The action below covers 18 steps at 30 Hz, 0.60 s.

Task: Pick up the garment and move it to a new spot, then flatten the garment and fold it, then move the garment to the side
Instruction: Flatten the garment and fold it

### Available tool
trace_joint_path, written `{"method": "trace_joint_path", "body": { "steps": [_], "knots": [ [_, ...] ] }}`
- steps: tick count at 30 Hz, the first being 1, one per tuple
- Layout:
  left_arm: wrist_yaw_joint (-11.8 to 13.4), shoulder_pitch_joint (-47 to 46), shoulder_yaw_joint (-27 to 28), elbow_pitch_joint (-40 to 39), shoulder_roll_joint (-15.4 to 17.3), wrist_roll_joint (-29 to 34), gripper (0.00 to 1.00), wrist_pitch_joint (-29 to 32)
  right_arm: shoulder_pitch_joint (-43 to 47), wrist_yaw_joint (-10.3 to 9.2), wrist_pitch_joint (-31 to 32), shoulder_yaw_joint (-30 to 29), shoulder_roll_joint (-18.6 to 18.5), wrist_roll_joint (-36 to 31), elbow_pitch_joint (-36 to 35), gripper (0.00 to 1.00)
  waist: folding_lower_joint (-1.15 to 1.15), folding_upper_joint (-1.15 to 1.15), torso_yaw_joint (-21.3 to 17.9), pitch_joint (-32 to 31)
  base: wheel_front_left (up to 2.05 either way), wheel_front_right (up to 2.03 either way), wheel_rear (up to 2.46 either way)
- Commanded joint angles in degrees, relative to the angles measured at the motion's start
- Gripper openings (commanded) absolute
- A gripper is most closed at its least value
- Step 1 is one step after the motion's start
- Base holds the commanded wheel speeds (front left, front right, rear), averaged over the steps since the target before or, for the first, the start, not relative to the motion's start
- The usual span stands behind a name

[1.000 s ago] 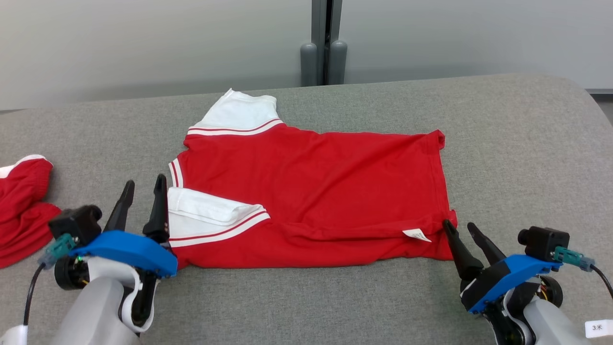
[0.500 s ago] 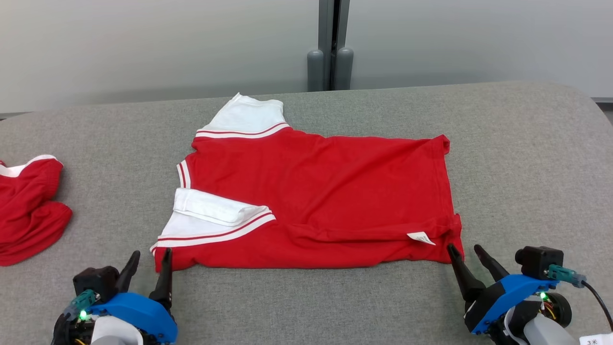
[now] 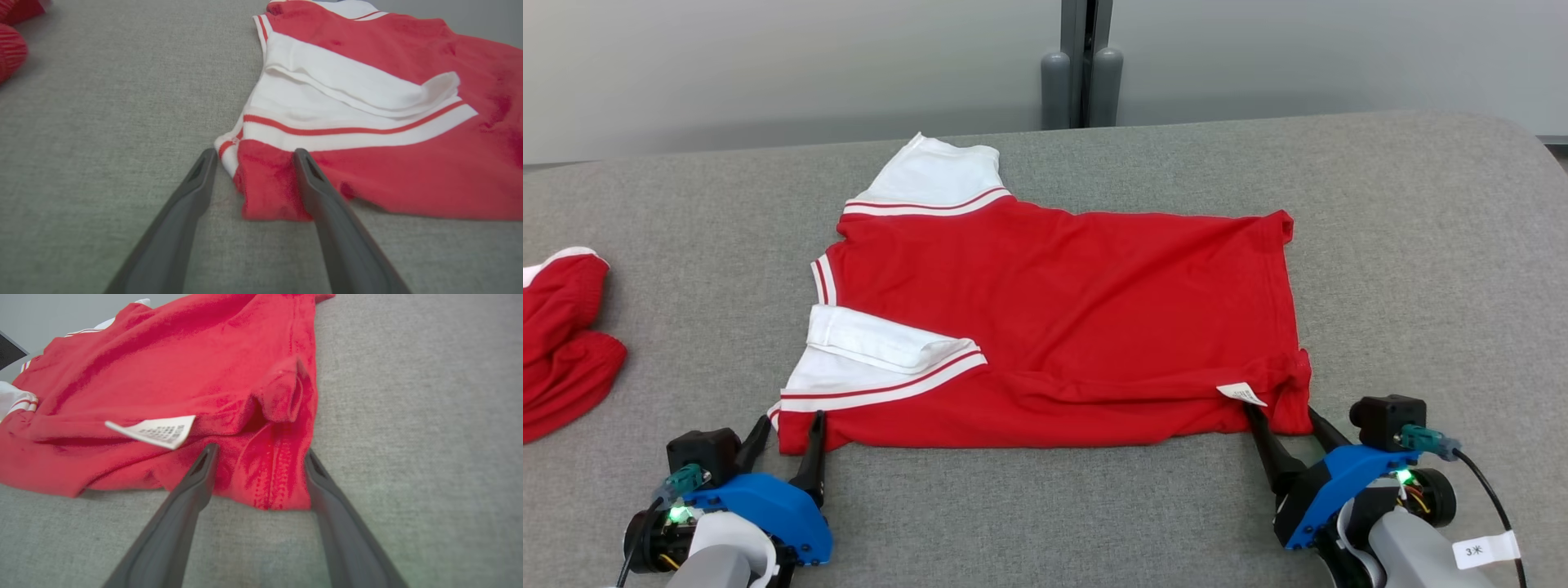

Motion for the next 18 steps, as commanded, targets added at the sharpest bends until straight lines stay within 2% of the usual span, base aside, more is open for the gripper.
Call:
{"method": "trace_joint_path", "body": {
  "steps": [1,3,4,5,6,7,8,18],
  "knots": [
    [-0.06,-0.72,0.13,0.45,0.07,0.0,1.0,-0.1,-0.62,0.01,-0.16,0.21,0.24,-0.28,0.53,1.0,0.0,0.0,0.01,0.09,0.0,0.0,0.0],
    [-0.05,-1.18,-0.37,2.31,-0.58,-0.21,1.0,0.04,-1.21,0.02,-0.37,0.84,0.78,-0.66,1.78,1.0,0.0,0.0,0.07,0.2,0.0,0.0,0.0],
    [-0.05,-1.47,-0.65,2.98,-0.72,-0.36,0.97,0.05,-1.46,0.02,-0.63,1.2,0.92,-0.92,2.48,0.92,0.0,0.0,0.11,0.2,0.0,0.0,0.0],
    [-0.05,-1.74,-0.94,3.42,-0.96,-0.48,0.77,0.05,-1.76,0.01,-0.81,1.42,1.02,-0.92,3.13,0.5,0.0,0.0,0.15,0.19,0.0,0.0,0.0],
    [-0.05,-1.97,-1.07,3.36,-1.23,-0.77,0.35,0.05,-2.01,0.02,-1.07,1.57,1.1,-0.88,3.63,0.11,0.0,0.0,0.21,0.14,0.0,0.0,0.0],
    [-0.05,-2.09,-1.04,3.14,-1.36,-1.11,0.04,0.04,-2.16,0.02,-1.42,1.64,1.2,-0.7,4.08,0.0,0.0,0.0,0.26,0.08,0.0,0.0,0.0],
    [-0.05,-1.96,-1.15,3.01,-1.48,-1.48,0.0,0.04,-2.32,0.02,-1.83,1.58,1.29,-0.4,4.51,0.0,0.0,0.0,0.29,-0.01,0.0,0.0,0.0],
    [-0.06,1.58,0.48,-2.77,-0.25,-3.18,0.0,-0.05,-0.38,0.01,-3.87,2.01,0.53,1.16,4.54,0.0,0.0,0.0,0.32,-3.21,0.0,0.0,0.0]
  ]
}}
